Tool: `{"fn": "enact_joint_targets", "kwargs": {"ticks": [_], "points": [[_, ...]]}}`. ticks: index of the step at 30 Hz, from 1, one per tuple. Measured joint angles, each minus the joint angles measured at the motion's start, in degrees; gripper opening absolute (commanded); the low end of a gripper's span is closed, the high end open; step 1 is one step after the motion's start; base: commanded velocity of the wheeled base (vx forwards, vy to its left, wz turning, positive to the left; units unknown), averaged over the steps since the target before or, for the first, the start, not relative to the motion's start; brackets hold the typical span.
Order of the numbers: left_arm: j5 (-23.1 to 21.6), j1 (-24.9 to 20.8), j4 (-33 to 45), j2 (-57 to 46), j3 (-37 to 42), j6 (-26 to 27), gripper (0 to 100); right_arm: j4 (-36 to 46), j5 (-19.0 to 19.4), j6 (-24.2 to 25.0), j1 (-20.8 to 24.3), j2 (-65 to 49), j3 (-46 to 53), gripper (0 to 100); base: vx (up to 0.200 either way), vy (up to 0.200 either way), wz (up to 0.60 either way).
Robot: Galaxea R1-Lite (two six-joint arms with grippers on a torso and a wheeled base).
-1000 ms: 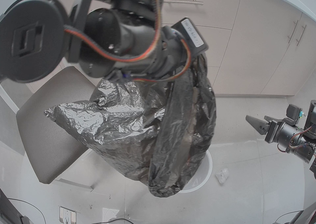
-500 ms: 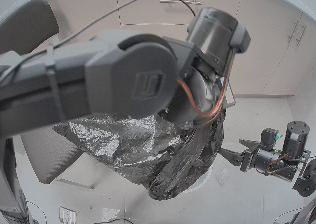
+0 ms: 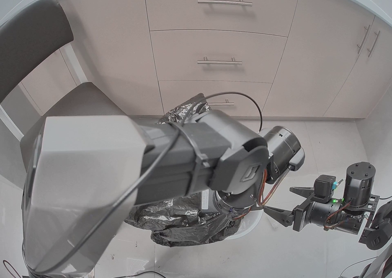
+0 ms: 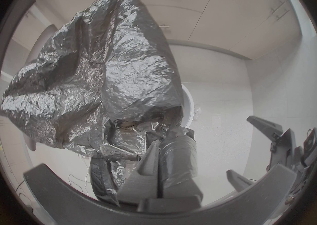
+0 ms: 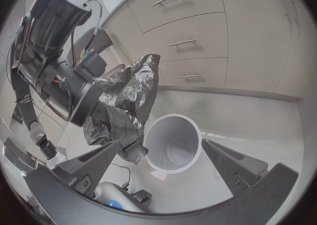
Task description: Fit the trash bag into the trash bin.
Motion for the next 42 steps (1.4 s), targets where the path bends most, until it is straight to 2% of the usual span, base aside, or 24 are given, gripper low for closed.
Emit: {"fn": "enact_joint_targets", "kwargs": {"ticks": [10, 20, 31, 35, 42], "points": [[-0.41, -1.3, 5.85, -3.57, -0.02, -2.3, 0, -0.13, 0.05, -0.55, -0.02, -0.2, 0.3, 100, 0.0, 0.0, 0.0], [-0.49, -1.94, 11.11, -12.92, -0.05, -2.85, 0, -0.13, -0.16, -0.6, -0.06, -0.83, 0.3, 100, 0.0, 0.0, 0.0], [-1.06, -2.18, 32.35, -27.54, -0.02, -8.08, 0, -0.16, -0.18, -0.38, -0.35, -1.38, 0.09, 100, 0.0, 0.0, 0.0], [-3.39, -1.18, 36.29, -32.94, -0.02, -10.0, 0, -0.13, -0.18, -0.33, -0.39, -1.4, 0.02, 100, 0.0, 0.0, 0.0], [-6.27, 3.13, 37.47, -42.74, -0.02, -12.18, 0, -0.13, -0.18, -0.24, -0.5, -1.45, -0.09, 100, 0.0, 0.0, 0.0]]}}
